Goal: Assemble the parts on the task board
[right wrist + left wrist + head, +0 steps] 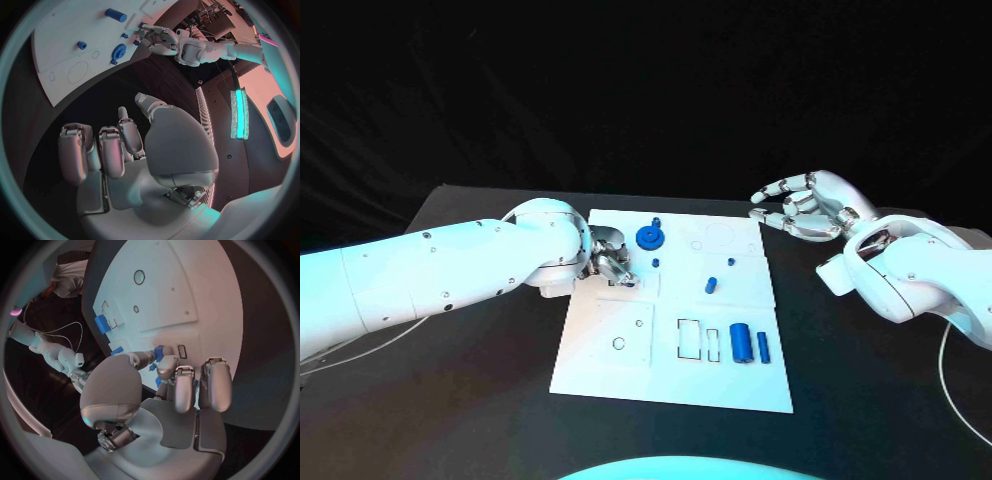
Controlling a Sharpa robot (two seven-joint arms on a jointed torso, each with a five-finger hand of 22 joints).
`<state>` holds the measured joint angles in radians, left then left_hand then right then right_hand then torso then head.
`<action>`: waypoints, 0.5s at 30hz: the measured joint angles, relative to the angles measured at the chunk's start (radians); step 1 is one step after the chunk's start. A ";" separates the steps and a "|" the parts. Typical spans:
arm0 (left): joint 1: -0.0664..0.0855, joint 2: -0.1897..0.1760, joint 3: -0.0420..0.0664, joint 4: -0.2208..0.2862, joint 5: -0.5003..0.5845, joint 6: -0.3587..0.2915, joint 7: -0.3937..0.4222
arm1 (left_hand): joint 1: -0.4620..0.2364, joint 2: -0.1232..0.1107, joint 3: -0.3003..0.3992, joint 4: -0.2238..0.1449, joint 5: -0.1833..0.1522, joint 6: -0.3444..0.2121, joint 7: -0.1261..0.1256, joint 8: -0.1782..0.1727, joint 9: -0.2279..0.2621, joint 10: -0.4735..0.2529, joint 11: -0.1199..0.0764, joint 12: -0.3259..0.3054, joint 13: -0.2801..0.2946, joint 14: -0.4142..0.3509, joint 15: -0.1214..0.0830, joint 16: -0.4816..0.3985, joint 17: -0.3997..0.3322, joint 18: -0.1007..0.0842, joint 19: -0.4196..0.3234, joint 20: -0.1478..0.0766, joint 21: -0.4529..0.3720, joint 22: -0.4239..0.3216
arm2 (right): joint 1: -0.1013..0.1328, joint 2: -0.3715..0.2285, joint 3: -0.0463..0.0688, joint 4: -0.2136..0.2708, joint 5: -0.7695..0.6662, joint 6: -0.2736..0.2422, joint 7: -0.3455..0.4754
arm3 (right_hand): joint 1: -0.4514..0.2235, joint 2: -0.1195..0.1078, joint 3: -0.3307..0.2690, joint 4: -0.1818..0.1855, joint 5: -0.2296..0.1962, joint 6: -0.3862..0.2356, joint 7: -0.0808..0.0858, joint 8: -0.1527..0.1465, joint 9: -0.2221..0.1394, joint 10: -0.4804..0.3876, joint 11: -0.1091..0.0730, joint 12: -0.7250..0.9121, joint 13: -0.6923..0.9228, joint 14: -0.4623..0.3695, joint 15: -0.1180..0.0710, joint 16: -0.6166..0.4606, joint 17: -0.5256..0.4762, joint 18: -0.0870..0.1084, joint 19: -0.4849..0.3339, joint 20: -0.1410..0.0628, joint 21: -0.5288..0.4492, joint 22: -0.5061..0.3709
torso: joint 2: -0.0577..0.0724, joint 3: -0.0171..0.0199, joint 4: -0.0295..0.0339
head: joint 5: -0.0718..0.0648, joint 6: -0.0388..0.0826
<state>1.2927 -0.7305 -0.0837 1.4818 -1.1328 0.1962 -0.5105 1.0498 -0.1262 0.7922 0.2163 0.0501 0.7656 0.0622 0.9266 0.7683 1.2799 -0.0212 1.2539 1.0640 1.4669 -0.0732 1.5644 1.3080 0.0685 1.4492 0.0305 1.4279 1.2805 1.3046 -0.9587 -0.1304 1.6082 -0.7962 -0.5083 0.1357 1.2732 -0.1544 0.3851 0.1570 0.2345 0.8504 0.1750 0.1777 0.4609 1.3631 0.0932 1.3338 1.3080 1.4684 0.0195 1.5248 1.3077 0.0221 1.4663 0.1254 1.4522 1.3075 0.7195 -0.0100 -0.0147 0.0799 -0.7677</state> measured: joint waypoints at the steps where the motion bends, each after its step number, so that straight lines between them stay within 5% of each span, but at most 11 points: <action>1: 0.000 0.000 0.000 0.000 0.001 0.000 0.000 | -0.004 0.004 0.000 0.000 0.000 0.000 0.000 0.004 0.000 0.000 0.000 0.000 0.000 0.000 0.000 0.000 0.000 0.000 0.000 0.000 0.000 0.000 | 0.000 0.000 0.000 0.000 0.000 0.000 0.000 | 0.000 0.000 0.000 0.000 0.000 0.000 0.000 0.000 0.000 0.000 0.000 0.000 0.000 0.000 0.000 0.000 0.000 0.000 0.000 0.000 0.000 0.000 | 0.000 0.0000 0.0000 | 0.000 0.000; 5: 0.000 0.001 0.000 -0.003 0.006 0.002 0.000 | -0.025 0.003 0.000 0.000 0.000 0.000 0.000 0.013 0.003 0.004 -0.004 0.000 0.000 -0.004 -0.004 0.000 0.000 0.000 0.000 0.000 0.000 0.000 | 0.000 0.000 0.000 0.000 0.000 0.000 0.000 | 0.000 0.000 0.000 0.000 0.002 0.000 0.000 0.001 0.000 0.000 0.000 0.000 0.000 0.000 0.000 0.000 0.000 0.000 0.000 0.000 -0.002 0.000 | 0.000 0.0004 0.0000 | 0.000 0.000; 7: 0.000 0.002 0.000 -0.005 0.009 0.003 0.000 | -0.046 -0.002 0.059 -0.059 -0.001 0.001 0.000 0.014 0.003 0.004 -0.004 0.000 -0.001 0.000 -0.007 0.000 0.000 0.000 0.001 -0.001 0.000 0.000 | -0.001 0.000 0.000 0.001 0.000 0.000 0.000 | 0.000 0.000 0.003 0.003 0.004 0.000 0.000 0.005 0.000 0.000 0.000 0.000 0.000 0.000 0.000 0.000 0.000 0.000 0.000 0.000 -0.006 0.000 | 0.000 0.0005 0.0000 | -0.001 -0.001; 15: 0.001 0.008 0.001 -0.013 0.014 0.013 -0.002 | -0.083 -0.003 0.059 -0.059 -0.001 0.004 -0.001 0.016 -0.003 0.004 -0.004 0.000 -0.001 0.000 -0.007 0.000 0.000 0.000 0.004 -0.004 0.000 0.001 | -0.001 0.000 0.000 0.001 0.001 0.000 0.000 | 0.000 0.000 0.004 0.004 0.004 0.000 0.000 0.004 0.000 0.000 0.000 0.000 0.000 0.000 0.000 0.000 0.000 0.000 0.000 0.000 -0.006 0.000 | 0.000 0.0006 -0.0004 | -0.001 -0.005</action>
<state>1.2941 -0.7228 -0.0828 1.4685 -1.1190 0.2095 -0.5125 0.9671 -0.1291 0.8515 0.1571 0.0493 0.7696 0.0617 0.9430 0.7653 1.2836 -0.0248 1.2540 1.0625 1.4670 -0.0804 1.5644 1.3079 0.0686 1.4527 0.0269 1.4279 1.2816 1.3037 -0.9587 -0.1304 1.6090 -0.7953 -0.5083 0.1357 1.2732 -0.1544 0.3891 0.1611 0.2385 0.8504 0.1750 0.1820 0.4609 1.3632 0.0932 1.3338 1.3079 1.4685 0.0195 1.5248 1.3075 0.0221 1.4663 0.1254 1.4460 1.3074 0.7197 -0.0094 -0.0151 0.0793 -0.7729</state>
